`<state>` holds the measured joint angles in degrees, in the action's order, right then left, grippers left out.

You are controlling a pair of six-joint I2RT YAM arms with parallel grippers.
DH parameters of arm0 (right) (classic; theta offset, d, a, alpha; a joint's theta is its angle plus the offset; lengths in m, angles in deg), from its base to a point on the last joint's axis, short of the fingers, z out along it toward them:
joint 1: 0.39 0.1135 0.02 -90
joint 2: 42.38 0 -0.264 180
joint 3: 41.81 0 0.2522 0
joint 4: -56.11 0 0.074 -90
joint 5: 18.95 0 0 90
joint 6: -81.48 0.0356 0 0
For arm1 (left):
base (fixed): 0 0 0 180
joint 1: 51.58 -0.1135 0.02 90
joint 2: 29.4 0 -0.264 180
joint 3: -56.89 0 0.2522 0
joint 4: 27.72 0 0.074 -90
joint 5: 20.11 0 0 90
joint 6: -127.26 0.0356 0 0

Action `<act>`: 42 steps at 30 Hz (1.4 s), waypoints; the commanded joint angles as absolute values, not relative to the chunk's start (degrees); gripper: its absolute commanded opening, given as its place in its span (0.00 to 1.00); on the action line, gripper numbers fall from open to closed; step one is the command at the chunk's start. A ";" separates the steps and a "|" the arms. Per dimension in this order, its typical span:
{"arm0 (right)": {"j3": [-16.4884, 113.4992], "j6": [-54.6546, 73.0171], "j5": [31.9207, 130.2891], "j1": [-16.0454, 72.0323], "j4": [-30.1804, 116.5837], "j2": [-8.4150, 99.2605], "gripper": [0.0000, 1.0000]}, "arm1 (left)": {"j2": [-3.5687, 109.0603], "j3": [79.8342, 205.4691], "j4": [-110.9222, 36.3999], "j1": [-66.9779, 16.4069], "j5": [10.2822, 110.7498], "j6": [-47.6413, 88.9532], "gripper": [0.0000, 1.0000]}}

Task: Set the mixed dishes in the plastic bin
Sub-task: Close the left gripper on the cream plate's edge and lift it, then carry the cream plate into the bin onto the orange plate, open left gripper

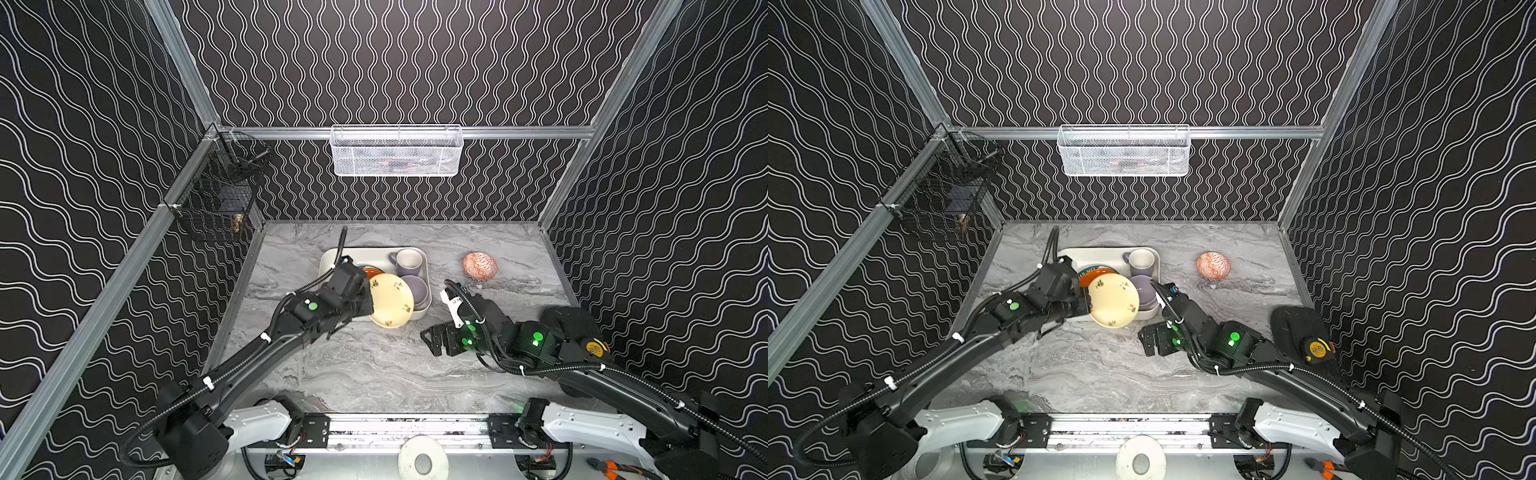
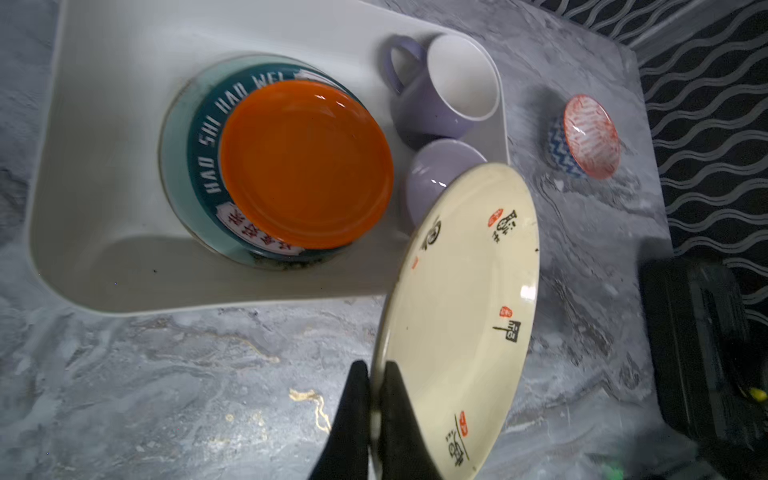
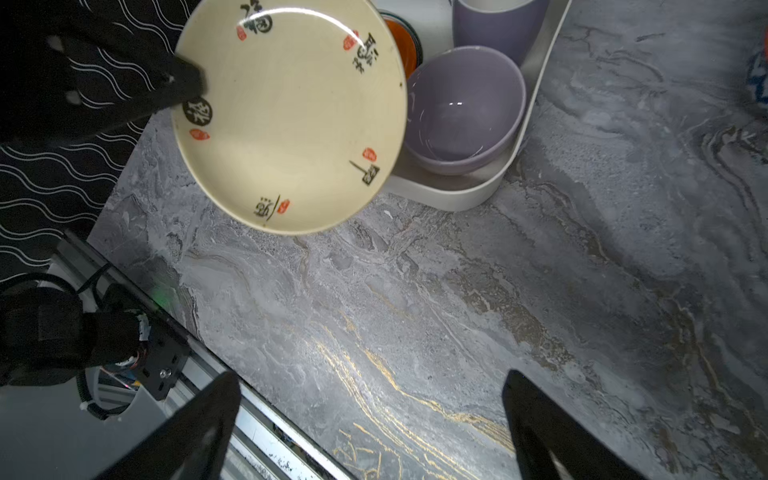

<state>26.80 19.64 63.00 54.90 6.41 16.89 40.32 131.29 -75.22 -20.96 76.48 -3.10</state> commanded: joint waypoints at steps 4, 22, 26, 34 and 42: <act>28.73 15.95 63.83 51.45 7.10 18.22 0.99 | 47.51 134.84 -70.17 -29.20 72.45 1.54 0.00; 31.43 10.78 72.86 39.10 8.50 22.60 0.99 | 63.71 135.28 -60.72 -40.93 64.23 0.23 0.00; 31.37 10.20 73.80 38.12 9.19 23.11 0.99 | 65.93 135.12 -59.78 -41.03 63.62 -0.53 0.00; 29.61 10.03 74.86 37.17 10.54 22.80 0.99 | 66.84 134.99 -60.94 -40.87 63.73 -0.34 0.08; 29.43 9.80 75.09 36.71 10.76 22.33 0.99 | 67.98 135.25 -62.21 -39.66 64.32 0.39 0.31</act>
